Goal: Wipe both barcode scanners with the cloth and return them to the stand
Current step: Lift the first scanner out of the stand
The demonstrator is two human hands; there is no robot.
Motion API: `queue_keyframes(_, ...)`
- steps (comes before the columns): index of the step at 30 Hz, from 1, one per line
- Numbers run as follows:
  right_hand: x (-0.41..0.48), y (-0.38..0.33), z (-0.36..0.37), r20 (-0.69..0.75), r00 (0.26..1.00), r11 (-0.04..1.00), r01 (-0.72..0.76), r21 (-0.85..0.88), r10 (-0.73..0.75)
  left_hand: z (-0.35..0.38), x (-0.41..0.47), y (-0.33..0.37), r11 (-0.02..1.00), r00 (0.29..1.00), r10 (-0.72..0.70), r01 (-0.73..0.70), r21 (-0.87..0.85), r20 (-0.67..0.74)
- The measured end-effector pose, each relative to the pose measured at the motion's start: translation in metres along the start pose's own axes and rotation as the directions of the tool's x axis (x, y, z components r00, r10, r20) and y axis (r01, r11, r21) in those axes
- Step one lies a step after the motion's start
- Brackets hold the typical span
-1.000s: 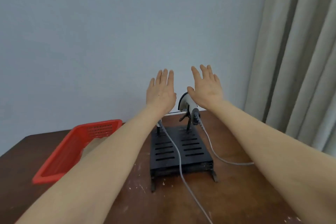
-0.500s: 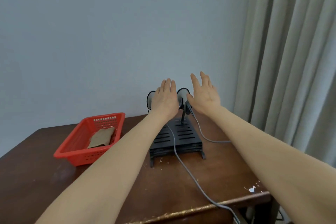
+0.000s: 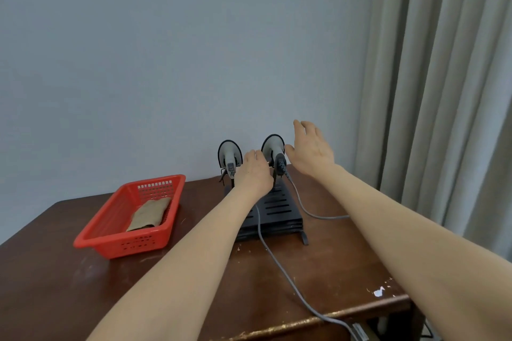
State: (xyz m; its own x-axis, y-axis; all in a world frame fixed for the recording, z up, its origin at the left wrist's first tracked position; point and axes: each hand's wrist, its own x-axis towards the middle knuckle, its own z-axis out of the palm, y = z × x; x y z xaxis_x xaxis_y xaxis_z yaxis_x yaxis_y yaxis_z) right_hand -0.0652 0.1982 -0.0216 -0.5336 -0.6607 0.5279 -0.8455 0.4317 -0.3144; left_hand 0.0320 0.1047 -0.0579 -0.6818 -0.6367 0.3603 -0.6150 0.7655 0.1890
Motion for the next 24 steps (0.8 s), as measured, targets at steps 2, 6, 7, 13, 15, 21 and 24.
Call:
queue_keyframes(2, 0.004, 0.004, 0.008, 0.024, 1.000, 1.000, -0.004, -0.002, 0.004, 0.008, 0.005, 0.000, 1.000, 0.999, -0.014, 0.015, -0.014, 0.031)
queue_keyframes(6, 0.014, 0.010, 0.023, 0.089, 0.996, 1.000, -0.012, -0.008, 0.012, 0.027, 0.016, -0.002, 0.996, 0.995, -0.042, 0.049, -0.075, 0.091)
queue_keyframes(7, 0.018, 0.012, 0.027, 0.110, 0.994, 1.000, -0.021, -0.004, 0.022, 0.032, 0.021, -0.003, 0.995, 0.993, -0.048, 0.057, -0.087, 0.105)
queue_keyframes(13, 0.037, 0.019, 0.047, 0.193, 0.978, 0.997, -0.079, 0.024, 0.073, 0.059, 0.041, -0.003, 0.959, 0.970, -0.162, 0.198, -0.205, 0.179)
queue_keyframes(15, 0.041, 0.020, 0.053, 0.225, 0.970, 0.995, -0.097, 0.034, 0.087, 0.066, 0.045, -0.003, 0.938, 0.960, -0.197, 0.243, -0.246, 0.198)
queue_keyframes(21, 0.054, 0.017, 0.068, 0.287, 0.947, 0.977, -0.180, 0.112, 0.141, 0.082, 0.052, -0.001, 0.867, 0.926, -0.296, 0.363, -0.342, 0.234)
queue_keyframes(24, 0.056, 0.016, 0.072, 0.313, 0.936, 0.969, -0.211, 0.132, 0.161, 0.086, 0.053, 0.000, 0.860, 0.926, -0.290, 0.364, -0.359, 0.242)
